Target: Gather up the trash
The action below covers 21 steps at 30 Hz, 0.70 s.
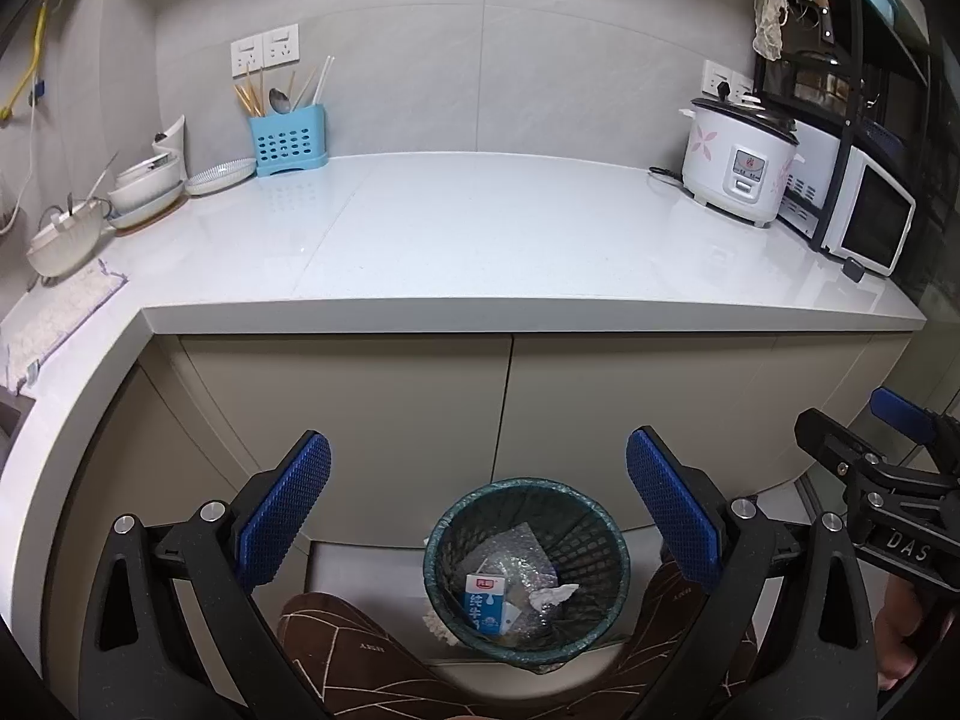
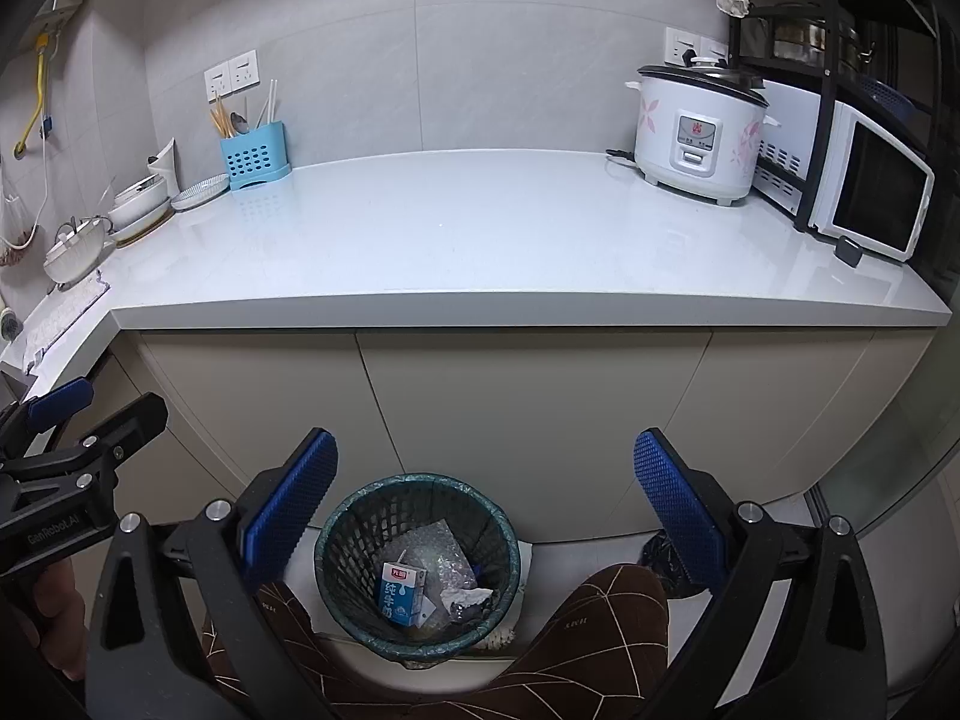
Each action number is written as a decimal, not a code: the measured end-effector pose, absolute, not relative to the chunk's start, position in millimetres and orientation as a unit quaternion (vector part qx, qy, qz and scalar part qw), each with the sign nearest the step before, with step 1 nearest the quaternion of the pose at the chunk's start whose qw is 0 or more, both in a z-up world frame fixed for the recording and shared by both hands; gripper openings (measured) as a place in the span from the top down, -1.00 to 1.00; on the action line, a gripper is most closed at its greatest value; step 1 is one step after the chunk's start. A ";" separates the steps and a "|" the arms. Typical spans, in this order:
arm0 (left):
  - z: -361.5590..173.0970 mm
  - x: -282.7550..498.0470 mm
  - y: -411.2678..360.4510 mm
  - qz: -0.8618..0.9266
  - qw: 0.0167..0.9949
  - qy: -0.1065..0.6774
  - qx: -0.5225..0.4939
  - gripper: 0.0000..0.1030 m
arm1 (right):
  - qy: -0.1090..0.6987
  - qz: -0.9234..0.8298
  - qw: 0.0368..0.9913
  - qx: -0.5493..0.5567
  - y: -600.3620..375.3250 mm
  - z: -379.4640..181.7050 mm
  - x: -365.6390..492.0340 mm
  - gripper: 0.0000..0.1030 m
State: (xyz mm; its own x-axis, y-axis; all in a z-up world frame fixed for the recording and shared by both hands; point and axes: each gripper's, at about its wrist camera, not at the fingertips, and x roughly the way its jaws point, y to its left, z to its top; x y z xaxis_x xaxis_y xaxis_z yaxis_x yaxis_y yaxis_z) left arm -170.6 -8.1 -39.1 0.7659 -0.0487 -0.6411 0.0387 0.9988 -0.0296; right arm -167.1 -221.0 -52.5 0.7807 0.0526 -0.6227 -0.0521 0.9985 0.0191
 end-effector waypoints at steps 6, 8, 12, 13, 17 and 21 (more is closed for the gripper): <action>-38.4 -170.3 -10.0 -0.025 0.940 0.339 -0.002 -0.89 | 0.329 0.028 0.944 0.000 -221.5 -52.3 -167.3 -0.85; -38.0 -169.8 -11.3 -0.023 0.941 0.339 0.001 -0.89 | 0.329 0.028 0.944 -0.001 -222.6 -51.8 -167.3 -0.85; -37.1 -169.1 -10.1 -0.023 0.940 0.339 0.001 -0.89 | 0.328 0.029 0.944 -0.001 -223.4 -50.4 -167.3 -0.85; -37.3 -169.0 -10.0 -0.023 0.940 0.339 0.001 -0.89 | 0.329 0.029 0.944 -0.001 -223.3 -50.4 -167.4 -0.85; -37.7 -168.7 -9.6 -0.021 0.940 0.340 0.000 -0.89 | 0.328 0.030 0.944 -0.003 -223.9 -49.5 -167.8 -0.85; -39.1 -168.8 -7.6 -0.022 0.939 0.343 -0.002 -0.89 | 0.330 0.031 0.944 -0.003 -223.6 -50.1 -166.7 -0.85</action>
